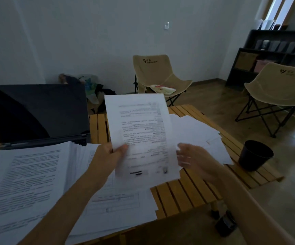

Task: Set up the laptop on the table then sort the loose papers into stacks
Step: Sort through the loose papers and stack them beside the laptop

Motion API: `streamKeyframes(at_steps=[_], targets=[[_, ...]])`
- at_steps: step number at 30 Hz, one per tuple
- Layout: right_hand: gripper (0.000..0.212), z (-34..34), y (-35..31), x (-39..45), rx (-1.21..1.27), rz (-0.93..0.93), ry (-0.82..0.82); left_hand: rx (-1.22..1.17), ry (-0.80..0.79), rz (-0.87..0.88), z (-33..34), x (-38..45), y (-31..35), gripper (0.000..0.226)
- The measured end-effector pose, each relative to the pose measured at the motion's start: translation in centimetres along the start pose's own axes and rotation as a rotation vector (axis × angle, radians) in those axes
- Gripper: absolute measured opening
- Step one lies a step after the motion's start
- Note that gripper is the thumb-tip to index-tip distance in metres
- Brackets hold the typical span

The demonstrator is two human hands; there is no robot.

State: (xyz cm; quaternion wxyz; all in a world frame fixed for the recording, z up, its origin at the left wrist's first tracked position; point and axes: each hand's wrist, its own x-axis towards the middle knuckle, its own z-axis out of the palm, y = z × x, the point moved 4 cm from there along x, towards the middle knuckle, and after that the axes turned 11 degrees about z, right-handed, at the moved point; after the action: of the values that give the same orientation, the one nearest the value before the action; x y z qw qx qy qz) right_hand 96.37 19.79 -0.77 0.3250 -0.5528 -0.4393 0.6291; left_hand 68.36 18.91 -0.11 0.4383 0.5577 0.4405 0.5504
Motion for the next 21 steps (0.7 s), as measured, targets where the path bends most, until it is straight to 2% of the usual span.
streamKeyframes(at_steps=[2,5,10,14,16,17,18,19,20,21], targets=[[0.028,0.8,1.3,1.0,-0.141,0.040,0.051,0.051,0.019,-0.073,-0.7,-0.3,-1.3,0.031],[0.024,1.8,1.6,1.8,-0.225,0.030,0.177,0.130,0.046,-0.106,-1.3,-0.4,-2.3,0.025],[0.015,1.7,1.4,1.2,-0.313,-0.027,0.267,0.151,0.033,-0.142,-1.5,-0.2,-3.2,0.030],[0.015,1.4,0.8,-0.2,-0.318,-0.102,0.200,-0.126,0.139,-0.262,-1.3,-0.4,-2.3,0.019],[0.015,1.1,0.6,-0.8,-0.289,-0.101,0.110,-0.108,0.126,-0.152,-1.9,-0.1,-0.6,0.023],[0.023,0.9,0.3,-1.2,-0.276,-0.110,0.107,0.014,0.084,-0.051,-2.4,0.2,0.4,0.027],[0.044,0.3,-0.4,-1.5,-0.250,-0.142,0.156,0.164,0.031,0.055,-2.8,0.4,1.6,0.031],[0.069,-0.4,-1.2,-1.9,-0.243,-0.191,0.259,0.312,-0.007,0.145,-3.2,0.6,2.7,0.036],[0.084,-0.9,-2.4,-2.5,-0.285,-0.255,0.398,0.424,-0.049,0.206,-3.5,0.7,3.6,0.039],[0.087,-1.3,-3.9,-3.2,-0.344,-0.333,0.528,0.496,-0.120,0.230,-3.5,0.8,4.3,0.041]])
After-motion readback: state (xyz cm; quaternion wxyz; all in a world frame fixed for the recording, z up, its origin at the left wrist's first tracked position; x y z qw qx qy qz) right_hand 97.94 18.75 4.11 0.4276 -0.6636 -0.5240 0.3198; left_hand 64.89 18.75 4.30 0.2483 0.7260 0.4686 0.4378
